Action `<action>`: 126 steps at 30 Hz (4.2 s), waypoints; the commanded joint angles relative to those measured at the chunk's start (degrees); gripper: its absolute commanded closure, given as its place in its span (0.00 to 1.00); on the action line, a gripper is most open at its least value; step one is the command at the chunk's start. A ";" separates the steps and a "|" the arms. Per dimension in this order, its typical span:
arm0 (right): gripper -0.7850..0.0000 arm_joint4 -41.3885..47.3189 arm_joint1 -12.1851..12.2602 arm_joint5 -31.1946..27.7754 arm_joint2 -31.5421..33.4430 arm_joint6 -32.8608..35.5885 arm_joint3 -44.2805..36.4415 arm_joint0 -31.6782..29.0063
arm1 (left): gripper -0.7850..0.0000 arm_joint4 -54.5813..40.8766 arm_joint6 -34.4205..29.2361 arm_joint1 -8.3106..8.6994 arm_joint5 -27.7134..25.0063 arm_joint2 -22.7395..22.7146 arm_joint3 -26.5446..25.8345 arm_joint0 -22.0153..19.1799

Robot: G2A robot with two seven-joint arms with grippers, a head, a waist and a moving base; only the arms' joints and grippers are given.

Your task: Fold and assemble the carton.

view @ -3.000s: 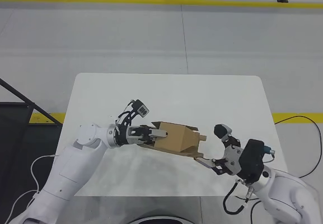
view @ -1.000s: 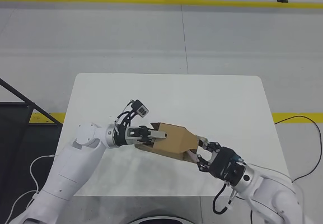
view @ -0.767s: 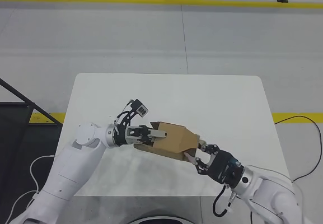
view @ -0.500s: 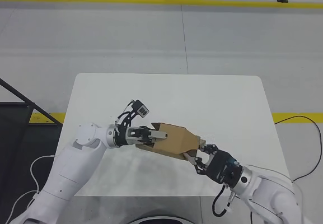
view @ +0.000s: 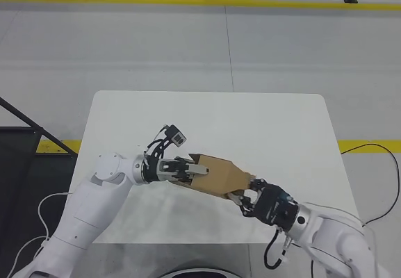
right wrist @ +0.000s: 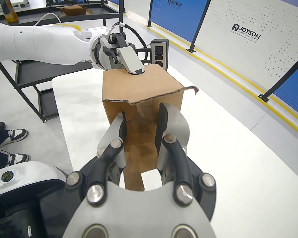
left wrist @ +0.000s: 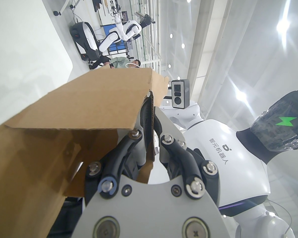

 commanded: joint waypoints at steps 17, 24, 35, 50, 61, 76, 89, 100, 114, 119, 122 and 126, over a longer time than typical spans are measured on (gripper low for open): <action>0.59 4.71 -0.36 -1.99 -3.40 6.18 1.94 5.00 | 1.00 -0.25 -0.69 -0.14 -0.30 0.23 0.38 -0.10; 0.60 6.32 -0.54 -1.87 -4.52 7.32 2.69 6.53 | 1.00 -0.03 -1.07 -0.13 -0.41 0.18 0.39 -0.14; 0.59 9.13 -0.72 -1.75 -5.92 10.35 3.73 8.68 | 1.00 -0.13 -1.53 -0.13 -0.35 0.09 0.53 -0.18; 0.55 12.94 -0.65 -2.39 -5.34 11.76 5.08 9.65 | 1.00 -0.21 -1.62 -0.11 -0.58 -0.21 0.62 -0.07; 0.54 17.31 0.47 -8.14 2.84 6.95 3.71 3.30 | 1.00 -0.67 -1.91 0.12 -1.03 -1.39 0.38 0.48; 0.48 32.04 1.91 -18.53 8.86 7.97 8.41 0.42 | 1.00 -0.80 -1.23 0.20 -2.41 -2.17 -0.42 1.07; 0.00 53.37 3.74 -16.31 10.60 18.74 13.79 1.12 | 1.00 2.12 2.32 0.44 -8.71 -3.86 -2.64 3.52; 0.00 60.20 4.31 -14.61 9.61 24.22 15.84 3.07 | 1.00 0.87 1.72 0.55 -9.31 -4.60 -2.56 4.03; 0.00 78.46 4.82 -9.17 3.37 36.13 20.93 9.53 | 1.00 3.70 5.15 0.64 -8.81 -4.43 -4.75 5.33; 0.00 83.15 5.08 -4.40 2.68 40.49 22.65 11.83 | 1.00 4.25 5.71 0.61 -9.46 -4.28 -4.74 5.38; 0.00 86.40 5.04 -1.05 1.61 42.25 23.73 13.08 | 1.00 4.10 5.76 0.60 -9.73 -4.28 -4.68 5.36; 0.00 88.37 5.01 1.50 1.26 42.86 24.52 13.96 | 1.00 3.96 5.66 0.62 -9.92 -4.37 -4.69 5.40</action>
